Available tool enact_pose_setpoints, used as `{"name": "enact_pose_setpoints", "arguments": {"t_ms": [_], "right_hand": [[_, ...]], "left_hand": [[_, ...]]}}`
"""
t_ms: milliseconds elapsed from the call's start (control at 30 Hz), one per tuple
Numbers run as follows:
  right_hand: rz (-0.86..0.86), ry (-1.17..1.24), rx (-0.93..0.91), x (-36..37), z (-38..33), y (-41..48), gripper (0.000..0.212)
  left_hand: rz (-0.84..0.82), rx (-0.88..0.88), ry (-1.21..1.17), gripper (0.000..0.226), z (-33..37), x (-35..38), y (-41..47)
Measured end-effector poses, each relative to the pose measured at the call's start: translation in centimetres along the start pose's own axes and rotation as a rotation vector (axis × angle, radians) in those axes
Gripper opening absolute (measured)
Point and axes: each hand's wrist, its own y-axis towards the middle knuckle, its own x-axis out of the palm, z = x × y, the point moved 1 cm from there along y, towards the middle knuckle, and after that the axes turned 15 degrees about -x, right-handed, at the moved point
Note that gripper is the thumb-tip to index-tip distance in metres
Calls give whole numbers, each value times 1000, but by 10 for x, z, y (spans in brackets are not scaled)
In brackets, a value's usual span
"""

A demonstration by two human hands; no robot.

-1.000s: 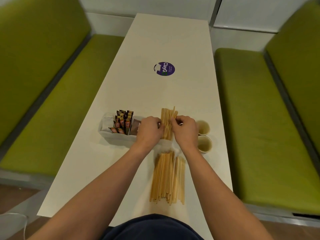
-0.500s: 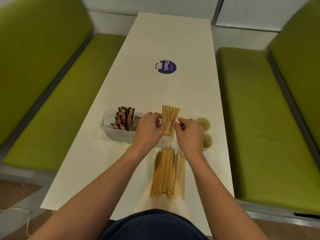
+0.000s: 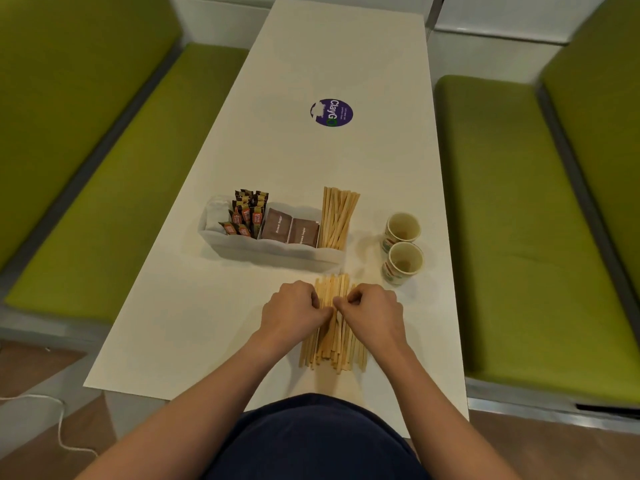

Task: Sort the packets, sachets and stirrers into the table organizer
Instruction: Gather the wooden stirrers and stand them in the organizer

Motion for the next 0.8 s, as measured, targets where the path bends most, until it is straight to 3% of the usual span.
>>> {"name": "enact_pose_setpoints", "arguments": {"t_ms": [300, 567, 800], "right_hand": [[10, 143, 118, 0, -1, 9, 25], [21, 222, 115, -4, 10, 7, 19], [94, 422, 71, -9, 15, 0, 8]], "left_hand": [[-119, -86, -154, 17, 1, -6, 5], [-245, -157, -288, 12, -5, -16, 2], [-221, 74, -545, 8, 19, -75, -7]]}}
